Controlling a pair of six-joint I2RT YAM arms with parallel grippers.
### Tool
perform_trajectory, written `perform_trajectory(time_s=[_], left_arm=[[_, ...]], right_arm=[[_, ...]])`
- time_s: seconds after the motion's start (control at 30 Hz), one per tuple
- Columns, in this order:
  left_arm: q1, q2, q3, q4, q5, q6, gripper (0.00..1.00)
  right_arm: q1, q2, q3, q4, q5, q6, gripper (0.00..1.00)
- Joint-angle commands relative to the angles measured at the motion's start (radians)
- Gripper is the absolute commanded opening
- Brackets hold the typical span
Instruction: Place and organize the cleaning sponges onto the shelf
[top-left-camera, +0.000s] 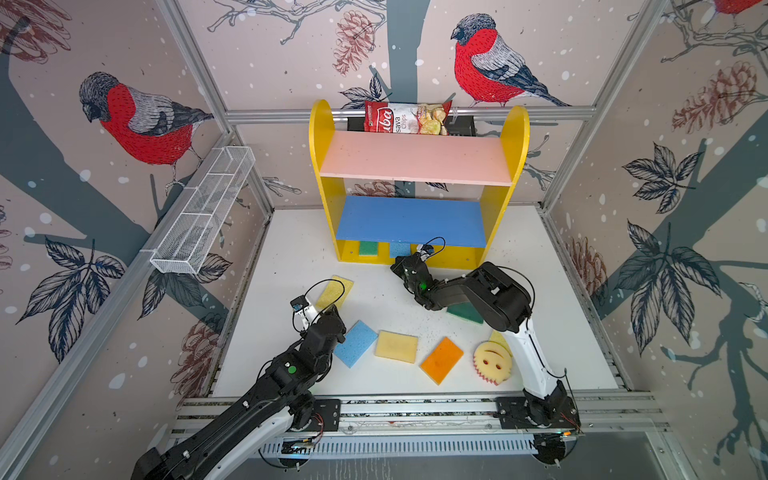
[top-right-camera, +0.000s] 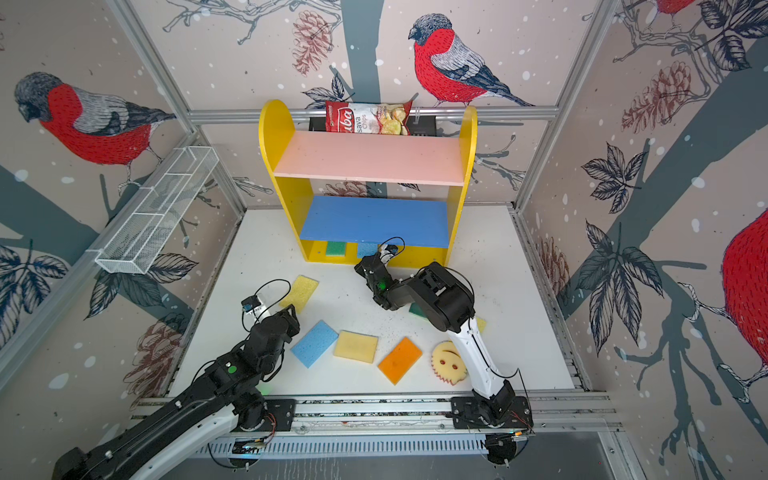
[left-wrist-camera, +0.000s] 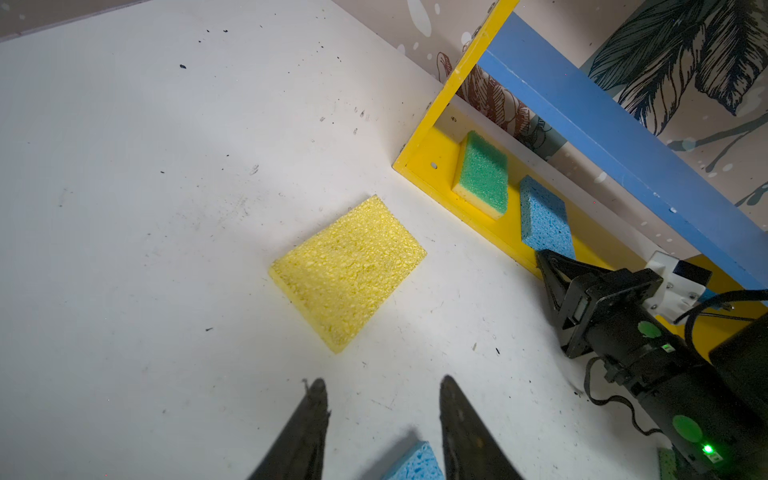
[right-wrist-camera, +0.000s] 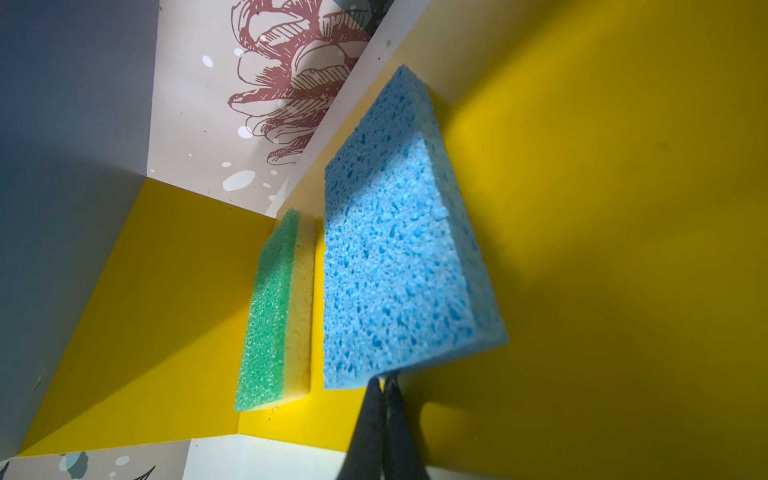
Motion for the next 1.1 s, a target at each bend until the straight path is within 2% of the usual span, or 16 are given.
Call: perform_trajectory(time_s=[0.0,0.2,0.33,0.37,0.6,0.63,0.77,1.07], left_arm=[[0.003,0.003,0.007,0.008,-0.005,0.001,0.44],[0.003,0.03,0.003,0.041,0.008,0.011,0.43],[0.003,0.064,0.009,0.085,0.025,0.032,0.19],[0.003,0.073,0.009,0.093,0.025,0.032,0.16],[0.003,0.089,0.005,0.108,0.029,0.017,0.2],[0.003,0.082,0.003,0.1,0.028,0.013,0.2],[0.009,0.017,-0.012,0.036,0.012,-0.005,0.09],[0.039,-0.127,-0.051,-0.068,0.006,-0.036,0.08]], right_arm=[[0.003,0.008,-0.029,-0.144,-0.027,0.006,0.01],[0.002,-0.044,-0.11,-0.115,-0.055,-0.004,0.0],[-0.006,-0.086,-0.176,-0.057,-0.151,-0.019,0.0],[-0.004,-0.096,-0.19,-0.042,-0.161,-0.03,0.0],[0.072,-0.063,-0.107,-0.108,-0.13,-0.159,0.0],[0.076,-0.051,-0.089,-0.104,-0.138,-0.161,0.0],[0.081,0.001,-0.02,-0.065,-0.195,-0.16,0.0],[0.082,0.132,0.158,-0.036,-0.268,-0.155,0.0]])
